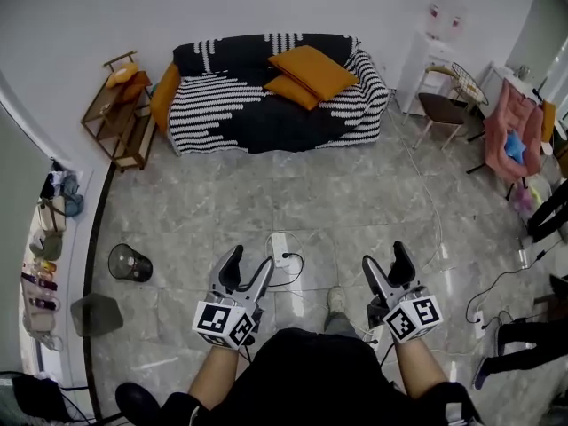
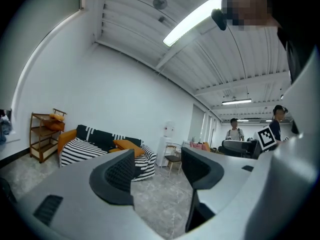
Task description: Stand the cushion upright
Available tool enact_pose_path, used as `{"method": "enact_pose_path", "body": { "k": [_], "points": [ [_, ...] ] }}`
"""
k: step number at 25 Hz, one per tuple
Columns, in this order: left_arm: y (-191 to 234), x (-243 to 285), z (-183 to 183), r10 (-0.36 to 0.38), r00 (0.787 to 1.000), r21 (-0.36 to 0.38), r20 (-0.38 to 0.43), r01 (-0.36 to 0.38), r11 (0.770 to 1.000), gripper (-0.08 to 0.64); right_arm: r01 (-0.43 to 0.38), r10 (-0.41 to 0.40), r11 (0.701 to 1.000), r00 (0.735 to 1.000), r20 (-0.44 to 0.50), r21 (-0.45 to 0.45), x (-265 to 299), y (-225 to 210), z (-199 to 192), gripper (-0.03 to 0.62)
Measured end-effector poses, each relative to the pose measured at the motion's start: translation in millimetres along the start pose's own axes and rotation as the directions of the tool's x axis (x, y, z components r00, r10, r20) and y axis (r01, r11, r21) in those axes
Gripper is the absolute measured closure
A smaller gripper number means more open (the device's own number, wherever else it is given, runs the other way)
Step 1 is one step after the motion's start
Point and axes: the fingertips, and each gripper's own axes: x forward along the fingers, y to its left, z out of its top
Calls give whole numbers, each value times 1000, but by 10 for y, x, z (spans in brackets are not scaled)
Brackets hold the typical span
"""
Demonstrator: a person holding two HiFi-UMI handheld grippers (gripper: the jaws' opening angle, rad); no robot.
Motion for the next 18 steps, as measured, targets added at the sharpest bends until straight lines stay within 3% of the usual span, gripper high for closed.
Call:
{"method": "enact_pose_path", "body": {
  "k": [8, 18],
  "points": [
    [9, 737, 73, 32, 999, 35, 5, -33, 999, 252, -23, 23, 1000, 1000, 10, 3, 574, -696, 100, 200],
    [-209, 2305, 308, 102, 993, 57, 52, -105, 993, 252, -47, 47, 999, 999, 4, -3, 1309, -1971, 606, 236]
  ]
}}
